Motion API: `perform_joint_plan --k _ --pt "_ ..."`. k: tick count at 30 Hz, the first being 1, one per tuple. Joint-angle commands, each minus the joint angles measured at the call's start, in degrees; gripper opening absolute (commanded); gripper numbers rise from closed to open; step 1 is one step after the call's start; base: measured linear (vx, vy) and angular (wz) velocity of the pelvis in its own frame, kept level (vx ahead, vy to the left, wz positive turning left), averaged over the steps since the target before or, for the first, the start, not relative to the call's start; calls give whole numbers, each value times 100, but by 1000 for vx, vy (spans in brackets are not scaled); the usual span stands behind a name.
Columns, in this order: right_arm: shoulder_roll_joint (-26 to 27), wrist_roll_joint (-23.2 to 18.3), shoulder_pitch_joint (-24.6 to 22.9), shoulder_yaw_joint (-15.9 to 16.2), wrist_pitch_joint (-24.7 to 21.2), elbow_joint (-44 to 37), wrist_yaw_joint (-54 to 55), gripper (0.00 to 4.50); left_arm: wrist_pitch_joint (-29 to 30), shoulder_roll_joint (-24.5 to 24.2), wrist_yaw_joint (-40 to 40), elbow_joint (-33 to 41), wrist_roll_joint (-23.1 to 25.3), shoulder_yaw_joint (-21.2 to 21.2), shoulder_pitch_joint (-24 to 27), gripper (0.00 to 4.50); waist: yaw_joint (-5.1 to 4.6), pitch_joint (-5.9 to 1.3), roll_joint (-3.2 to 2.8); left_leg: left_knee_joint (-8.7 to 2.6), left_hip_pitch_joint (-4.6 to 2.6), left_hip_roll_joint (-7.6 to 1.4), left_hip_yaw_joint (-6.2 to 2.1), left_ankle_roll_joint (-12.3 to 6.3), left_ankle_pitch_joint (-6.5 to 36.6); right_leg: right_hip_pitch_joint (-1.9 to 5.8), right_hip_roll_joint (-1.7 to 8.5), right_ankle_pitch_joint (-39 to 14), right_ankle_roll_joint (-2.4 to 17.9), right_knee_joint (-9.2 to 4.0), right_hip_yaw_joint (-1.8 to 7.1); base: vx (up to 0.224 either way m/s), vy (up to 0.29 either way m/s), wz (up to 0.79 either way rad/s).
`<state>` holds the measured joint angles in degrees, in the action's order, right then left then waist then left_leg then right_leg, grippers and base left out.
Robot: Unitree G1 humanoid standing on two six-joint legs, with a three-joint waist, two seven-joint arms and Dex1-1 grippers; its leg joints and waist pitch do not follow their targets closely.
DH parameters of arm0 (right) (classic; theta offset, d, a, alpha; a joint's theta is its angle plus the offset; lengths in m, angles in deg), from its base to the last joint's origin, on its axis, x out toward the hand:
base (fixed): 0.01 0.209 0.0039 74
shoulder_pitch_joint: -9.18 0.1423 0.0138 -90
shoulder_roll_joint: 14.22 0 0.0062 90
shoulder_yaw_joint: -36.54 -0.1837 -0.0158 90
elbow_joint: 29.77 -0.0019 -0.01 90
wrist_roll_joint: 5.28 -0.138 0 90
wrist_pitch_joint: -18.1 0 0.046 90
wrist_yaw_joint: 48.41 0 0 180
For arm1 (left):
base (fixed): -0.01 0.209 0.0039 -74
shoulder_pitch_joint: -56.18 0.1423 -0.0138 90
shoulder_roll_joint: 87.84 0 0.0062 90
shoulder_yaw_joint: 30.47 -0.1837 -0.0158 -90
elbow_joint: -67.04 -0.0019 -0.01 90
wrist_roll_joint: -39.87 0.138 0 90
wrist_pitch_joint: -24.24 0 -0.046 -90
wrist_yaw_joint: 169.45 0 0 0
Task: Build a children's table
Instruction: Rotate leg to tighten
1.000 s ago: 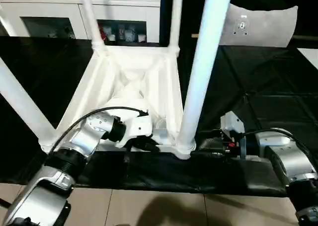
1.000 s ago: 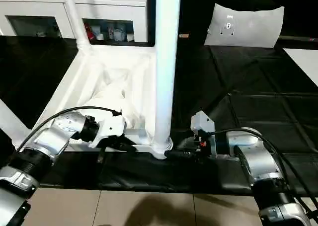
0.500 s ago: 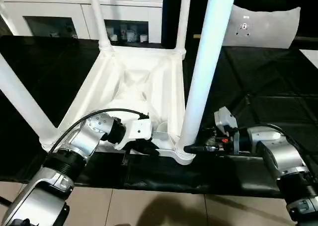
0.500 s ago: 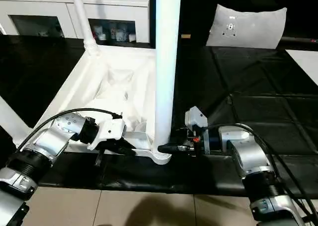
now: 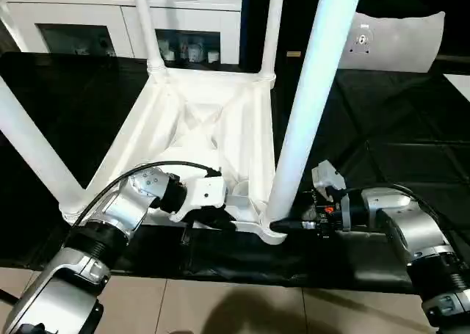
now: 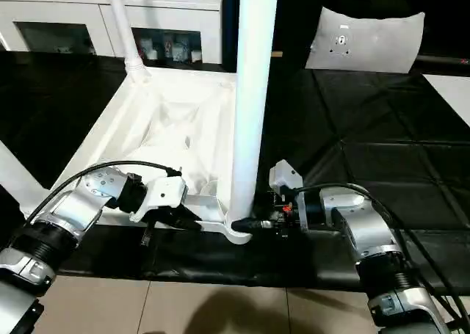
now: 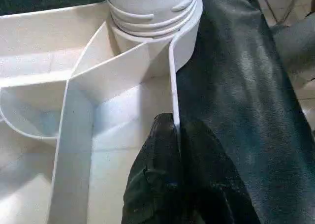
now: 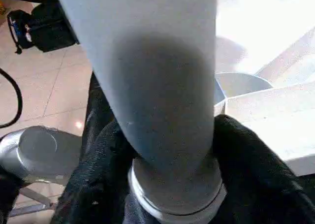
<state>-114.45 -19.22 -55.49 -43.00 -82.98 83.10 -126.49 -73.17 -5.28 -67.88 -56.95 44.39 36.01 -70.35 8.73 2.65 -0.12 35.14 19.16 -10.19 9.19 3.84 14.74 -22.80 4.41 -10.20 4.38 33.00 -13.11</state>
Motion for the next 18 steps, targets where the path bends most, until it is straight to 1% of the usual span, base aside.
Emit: perform_joint_plan --k 1,3,4,7,12,13,14,15,16,17,18 --pt "8 -119 -67 102 -37 -133 -230 233 -112 66 -120 116 114 -275 51 0 -23 -480 45 -302 98 -434 -138 -537 -494 477 628 -938 -626 -356 545 0 0 0" --pt "-2 -134 -86 108 -27 -157 -270 217 -115 63 -119 103 115 -266 49 0 -19 -474 45 -308 94 -424 -133 -512 -447 477 625 -1035 -654 -373 539 0 0 0" --pt "-6 -132 -94 113 -18 -166 -280 217 -118 61 -118 98 116 -264 49 0 -18 -473 42 -311 86 -431 -136 -508 -445 470 626 -1047 -648 -374 540 0 0 0" --pt "-17 -126 -139 132 0 -237 -311 207 -123 60 -108 83 116 -251 48 0 -11 -474 43 -304 95 -433 -139 -525 -481 474 625 -964 -648 -359 547 0 0 0" --pt "31 -136 -250 140 91 -354 -250 204 -54 95 -38 81 103 -209 58 0 8 -470 43 -306 88 -442 -142 -533 -496 470 628 -922 -641 -356 547 0 0 0" --pt "109 -158 -362 130 54 -480 -92 203 115 155 86 102 80 -149 62 0 5 -463 46 -309 89 -442 -139 -532 -486 467 630 -932 -642 -360 550 0 0 0" --pt "109 -158 -362 130 54 -480 -92 202 115 155 86 102 80 -149 62 0 19 -459 45 -313 77 -452 -140 -523 -466 461 640 -977 -642 -372 553 0 0 0" --pt "217 -176 -466 105 -26 -606 139 201 355 232 246 141 36 -63 52 0 21 -450 39 -325 68 -452 -137 -494 -431 459 638 -1057 -649 -392 552 0 0 0" --pt "252 -182 -497 98 -60 -646 216 200 434 258 298 154 21 -34 48 0 15 -448 47 -330 68 -451 -137 -475 -427 465 638 -1085 -656 -393 551 0 0 0" --pt "410 -210 -557 54 -321 -772 569 200 758 371 485 225 -59 78 34 0 18 -439 40 -335 62 -448 -137 -463 -395 461 641 -1154 -656 -412 544 0 0 0" --pt "534 -187 -565 14 -448 -813 847 200 881 414 553 262 -68 100 23 0 -6 -404 54 -356 54 -417 -123 -381 -228 466 630 -1489 -745 -490 523 0 0 0"
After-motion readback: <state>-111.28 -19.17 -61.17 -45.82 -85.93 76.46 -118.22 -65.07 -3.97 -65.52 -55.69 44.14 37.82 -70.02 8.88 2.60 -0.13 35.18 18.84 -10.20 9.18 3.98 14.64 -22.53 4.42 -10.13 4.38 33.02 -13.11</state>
